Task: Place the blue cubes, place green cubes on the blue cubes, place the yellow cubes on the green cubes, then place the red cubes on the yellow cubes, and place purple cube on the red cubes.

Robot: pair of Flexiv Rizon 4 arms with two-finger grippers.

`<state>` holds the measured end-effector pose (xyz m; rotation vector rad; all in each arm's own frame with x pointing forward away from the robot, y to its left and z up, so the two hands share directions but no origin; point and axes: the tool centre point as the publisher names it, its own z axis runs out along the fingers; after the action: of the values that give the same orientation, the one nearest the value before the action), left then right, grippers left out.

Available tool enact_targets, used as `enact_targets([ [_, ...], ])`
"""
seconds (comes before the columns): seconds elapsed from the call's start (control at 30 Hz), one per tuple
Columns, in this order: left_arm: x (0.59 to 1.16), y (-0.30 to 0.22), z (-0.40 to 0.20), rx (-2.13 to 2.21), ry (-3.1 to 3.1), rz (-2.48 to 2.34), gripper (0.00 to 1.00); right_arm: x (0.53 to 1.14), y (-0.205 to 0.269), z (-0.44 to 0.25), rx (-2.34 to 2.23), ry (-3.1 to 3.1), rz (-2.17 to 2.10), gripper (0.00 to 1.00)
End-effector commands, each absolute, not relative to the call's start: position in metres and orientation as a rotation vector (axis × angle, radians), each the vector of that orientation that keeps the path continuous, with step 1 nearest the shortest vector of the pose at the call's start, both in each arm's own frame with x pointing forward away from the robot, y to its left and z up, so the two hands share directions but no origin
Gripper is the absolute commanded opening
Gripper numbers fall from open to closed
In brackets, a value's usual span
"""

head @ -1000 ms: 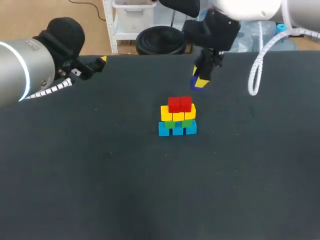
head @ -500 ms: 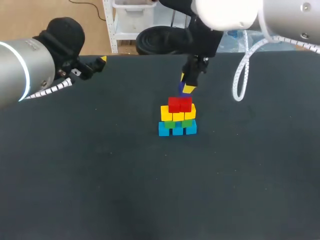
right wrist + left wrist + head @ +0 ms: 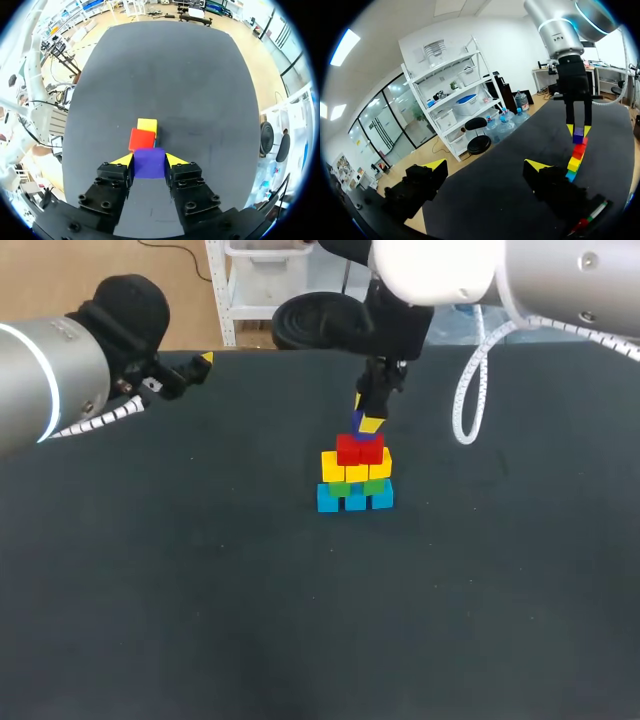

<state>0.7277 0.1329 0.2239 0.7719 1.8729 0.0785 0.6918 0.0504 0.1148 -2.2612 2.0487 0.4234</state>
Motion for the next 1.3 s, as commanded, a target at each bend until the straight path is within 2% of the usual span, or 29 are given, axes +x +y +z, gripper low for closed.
enact_targets([
  [0.03, 0.728, 0.133, 0.224, 0.772, 1.872, 0.079, 1.0, 0.693, 0.056, 0.115, -2.276, 2.043, 0.428, 0.0],
  [1.3, 0.728, 0.133, 0.224, 0.772, 1.872, 0.079, 1.0, 0.679, 0.056, 0.114, -2.289, 2.038, 0.417, 0.0],
])
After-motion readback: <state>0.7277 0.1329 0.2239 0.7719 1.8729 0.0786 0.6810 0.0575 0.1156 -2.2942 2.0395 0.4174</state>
